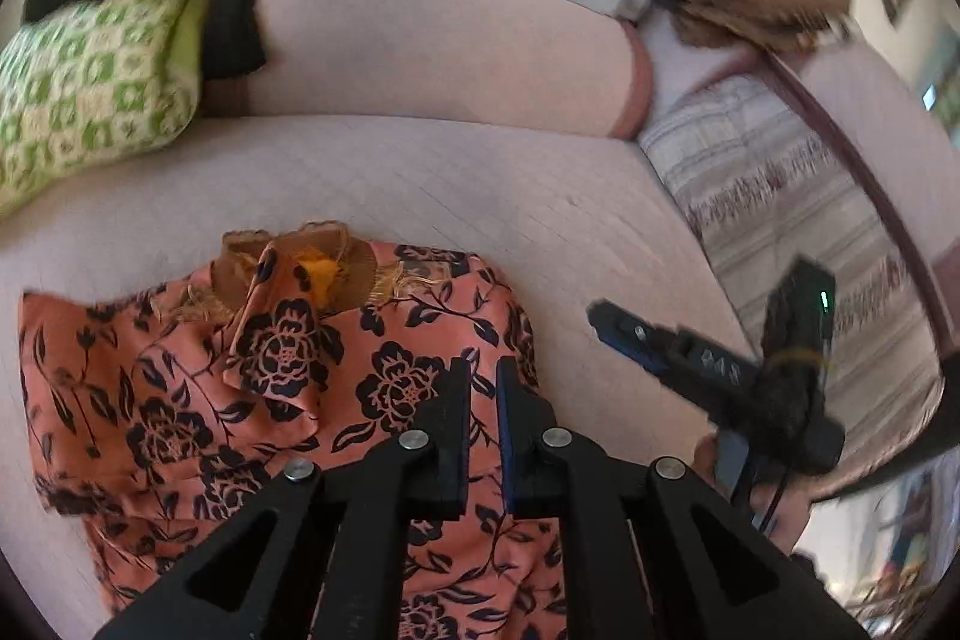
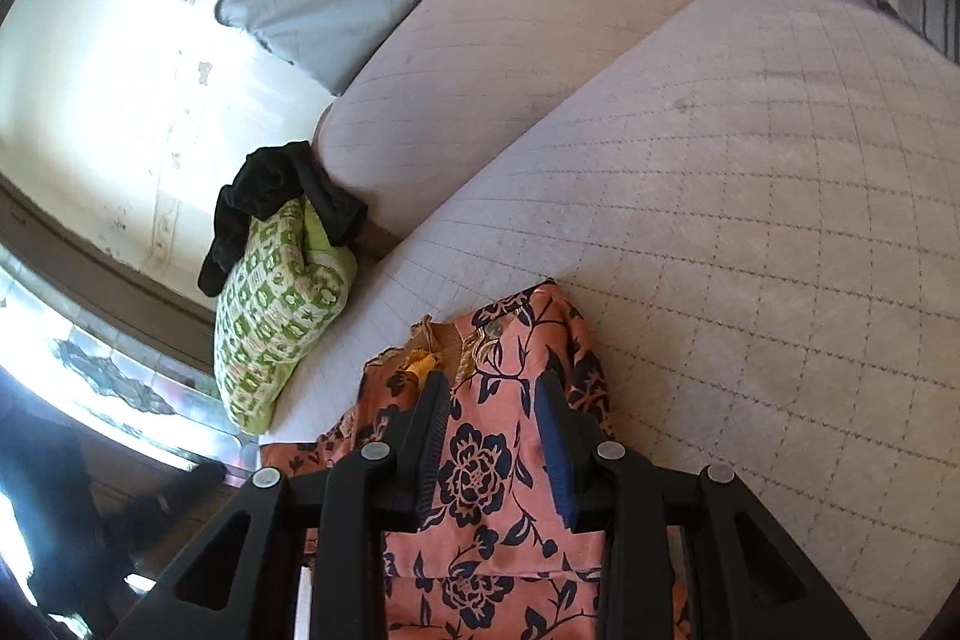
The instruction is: Fold small clothes
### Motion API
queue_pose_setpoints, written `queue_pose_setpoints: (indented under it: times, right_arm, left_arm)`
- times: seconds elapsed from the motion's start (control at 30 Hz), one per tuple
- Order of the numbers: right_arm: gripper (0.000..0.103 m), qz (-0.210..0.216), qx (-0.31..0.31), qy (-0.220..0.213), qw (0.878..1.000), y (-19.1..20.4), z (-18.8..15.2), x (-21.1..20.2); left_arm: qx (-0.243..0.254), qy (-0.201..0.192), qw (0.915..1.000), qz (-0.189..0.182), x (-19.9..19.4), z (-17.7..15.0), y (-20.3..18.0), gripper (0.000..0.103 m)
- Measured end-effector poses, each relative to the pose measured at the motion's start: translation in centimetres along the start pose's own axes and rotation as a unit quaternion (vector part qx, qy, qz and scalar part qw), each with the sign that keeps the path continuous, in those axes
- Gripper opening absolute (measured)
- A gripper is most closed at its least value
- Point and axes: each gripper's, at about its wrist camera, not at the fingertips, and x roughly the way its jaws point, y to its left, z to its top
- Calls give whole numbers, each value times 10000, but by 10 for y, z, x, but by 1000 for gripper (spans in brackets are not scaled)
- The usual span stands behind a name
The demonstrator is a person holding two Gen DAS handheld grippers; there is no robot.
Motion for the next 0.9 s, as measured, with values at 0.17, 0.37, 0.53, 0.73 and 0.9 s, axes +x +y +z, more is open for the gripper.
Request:
queue_pose_setpoints:
  times: [0.17, 0.37, 0.53, 0.73, 0.9]
  right_arm:
    - [74, 444, 41, 57, 9990, 11, -8, 2]
    - [74, 324, -872, 499, 9944, 62, -34, 32]
    - [74, -306, -1998, 887, 9753, 111, -86, 84]
    - [74, -1579, -3047, 914, 9348, 137, -128, 150]
    - [72, -2215, -3440, 754, 9093, 151, -126, 190]
  left_arm:
    - [-401, -446, 9949, 813, -34, 2, 56, 64]
    - [-1312, -587, 9638, 2246, -61, -34, 177, 65]
    - [-2248, -397, 9333, 2772, -55, -81, 271, 65]
    - [-2743, -438, 9180, 2831, -37, -113, 316, 65]
    - [-3014, -583, 9138, 2660, -23, -133, 321, 65]
